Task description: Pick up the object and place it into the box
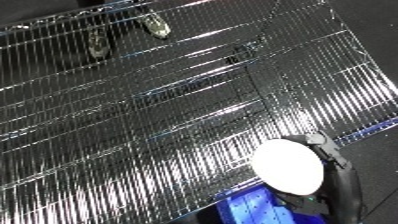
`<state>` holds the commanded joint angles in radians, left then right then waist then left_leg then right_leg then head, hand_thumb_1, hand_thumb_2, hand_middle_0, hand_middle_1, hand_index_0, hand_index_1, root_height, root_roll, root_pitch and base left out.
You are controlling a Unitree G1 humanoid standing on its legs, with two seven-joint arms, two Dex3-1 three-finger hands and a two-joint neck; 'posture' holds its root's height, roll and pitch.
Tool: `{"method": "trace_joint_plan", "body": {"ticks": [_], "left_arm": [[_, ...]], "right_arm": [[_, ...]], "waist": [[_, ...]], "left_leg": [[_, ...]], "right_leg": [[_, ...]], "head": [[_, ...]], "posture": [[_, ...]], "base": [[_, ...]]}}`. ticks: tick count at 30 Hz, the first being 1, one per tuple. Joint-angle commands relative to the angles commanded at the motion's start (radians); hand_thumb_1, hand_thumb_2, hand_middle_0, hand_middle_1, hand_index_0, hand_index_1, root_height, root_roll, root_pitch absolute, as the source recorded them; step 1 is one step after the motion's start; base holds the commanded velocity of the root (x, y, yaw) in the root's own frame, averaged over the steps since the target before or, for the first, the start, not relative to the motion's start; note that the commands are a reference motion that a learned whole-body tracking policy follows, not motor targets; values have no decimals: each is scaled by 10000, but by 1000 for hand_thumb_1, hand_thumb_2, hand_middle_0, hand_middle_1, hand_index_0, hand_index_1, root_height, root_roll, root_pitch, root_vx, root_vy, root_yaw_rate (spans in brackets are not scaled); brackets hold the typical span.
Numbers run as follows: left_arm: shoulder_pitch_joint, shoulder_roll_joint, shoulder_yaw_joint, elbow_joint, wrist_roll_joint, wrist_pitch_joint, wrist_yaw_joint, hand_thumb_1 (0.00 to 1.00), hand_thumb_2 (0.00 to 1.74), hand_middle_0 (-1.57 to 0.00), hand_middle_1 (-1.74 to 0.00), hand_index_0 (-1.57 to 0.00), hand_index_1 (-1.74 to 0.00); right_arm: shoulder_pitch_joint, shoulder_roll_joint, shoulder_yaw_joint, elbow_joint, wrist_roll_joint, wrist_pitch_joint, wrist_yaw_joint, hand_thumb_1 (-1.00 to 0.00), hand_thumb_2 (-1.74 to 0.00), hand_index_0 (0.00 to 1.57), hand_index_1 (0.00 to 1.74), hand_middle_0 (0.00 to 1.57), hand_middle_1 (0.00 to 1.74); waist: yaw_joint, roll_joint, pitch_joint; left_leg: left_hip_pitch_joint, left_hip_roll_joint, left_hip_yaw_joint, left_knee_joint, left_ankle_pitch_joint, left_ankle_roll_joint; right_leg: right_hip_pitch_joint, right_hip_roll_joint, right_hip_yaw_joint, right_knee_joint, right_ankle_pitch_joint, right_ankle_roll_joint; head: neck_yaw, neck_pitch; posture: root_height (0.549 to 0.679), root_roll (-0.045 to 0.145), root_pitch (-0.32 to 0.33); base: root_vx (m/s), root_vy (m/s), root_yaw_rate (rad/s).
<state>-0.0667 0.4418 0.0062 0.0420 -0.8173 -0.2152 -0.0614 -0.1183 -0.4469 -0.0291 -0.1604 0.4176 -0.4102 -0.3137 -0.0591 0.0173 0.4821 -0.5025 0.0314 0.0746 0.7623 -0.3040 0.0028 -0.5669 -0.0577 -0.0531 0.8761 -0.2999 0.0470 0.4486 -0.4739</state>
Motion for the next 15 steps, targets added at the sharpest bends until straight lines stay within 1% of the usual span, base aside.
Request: {"method": "trace_joint_plan", "body": {"ticks": [2,4,6,8,10,12,15], "left_arm": [[96,13,95,20,-30,-88,3,1000,1740,-1570,-1740,-1570,-1740],[143,12,160,46,-67,-172,44,1000,1740,-1570,-1740,-1570,-1740],[166,-12,219,80,-104,-255,86,1000,1740,-1570,-1740,-1570,-1740],[188,-65,271,135,-150,-329,88,1000,1740,-1570,-1740,-1570,-1740],[208,-130,279,214,-222,-403,74,1000,1740,-1570,-1740,-1570,-1740],[224,-194,234,323,-321,-508,65,1000,1740,-1570,-1740,-1570,-1740],[239,-294,128,488,-478,-663,52,1000,1740,-1570,-1740,-1570,-1740]], "right_arm": [[273,109,-164,11,-28,-451,-295,-850,-1479,1334,1479,1334,1479],[475,228,-262,79,-22,-801,-584,-850,-1479,1334,1479,1334,1479],[664,339,-341,246,80,-1078,-751,-850,-1479,1334,1479,1334,1479],[853,408,-458,518,96,-1345,-859,-850,-1479,1334,1479,1334,1479],[1019,413,-627,839,51,-1592,-911,-850,-1479,1334,1479,1334,1479],[1182,390,-800,1157,106,-1837,-908,-850,-1479,1334,1479,1334,1479],[1414,331,-1019,1554,344,-2113,-847,-850,-1479,1334,1479,1334,1479]], "waist": [[-117,13,-19],[-239,33,-24],[-371,53,-1],[-506,87,42],[-633,143,93],[-761,213,143],[-939,325,184]], "left_leg": [[80,16,48,-102,15,-3],[161,44,104,-199,29,-2],[269,70,166,-293,48,2],[408,71,234,-383,72,-7],[577,35,301,-461,87,-32],[759,-2,373,-535,98,-60],[1019,-48,485,-681,116,-96]], "right_leg": [[65,42,66,-131,29,11],[115,74,130,-231,49,16],[192,103,205,-327,66,9],[302,128,289,-425,82,-5],[434,155,380,-514,95,-16],[561,175,473,-594,105,-24],[716,171,592,-743,116,-36]], "head": [[365,-115],[989,-400],[1545,-767],[1979,-1106],[2207,-1276],[2349,-1290],[2619,-1302]], "posture": [[629,53,63],[631,55,65],[632,60,63],[634,66,59],[636,72,53],[638,78,46],[640,86,39]], "base": [[-57,11,-243],[-61,30,-245],[-57,58,-245],[-40,90,-206],[-18,102,-142],[2,105,-109],[7,101,-95]]}}
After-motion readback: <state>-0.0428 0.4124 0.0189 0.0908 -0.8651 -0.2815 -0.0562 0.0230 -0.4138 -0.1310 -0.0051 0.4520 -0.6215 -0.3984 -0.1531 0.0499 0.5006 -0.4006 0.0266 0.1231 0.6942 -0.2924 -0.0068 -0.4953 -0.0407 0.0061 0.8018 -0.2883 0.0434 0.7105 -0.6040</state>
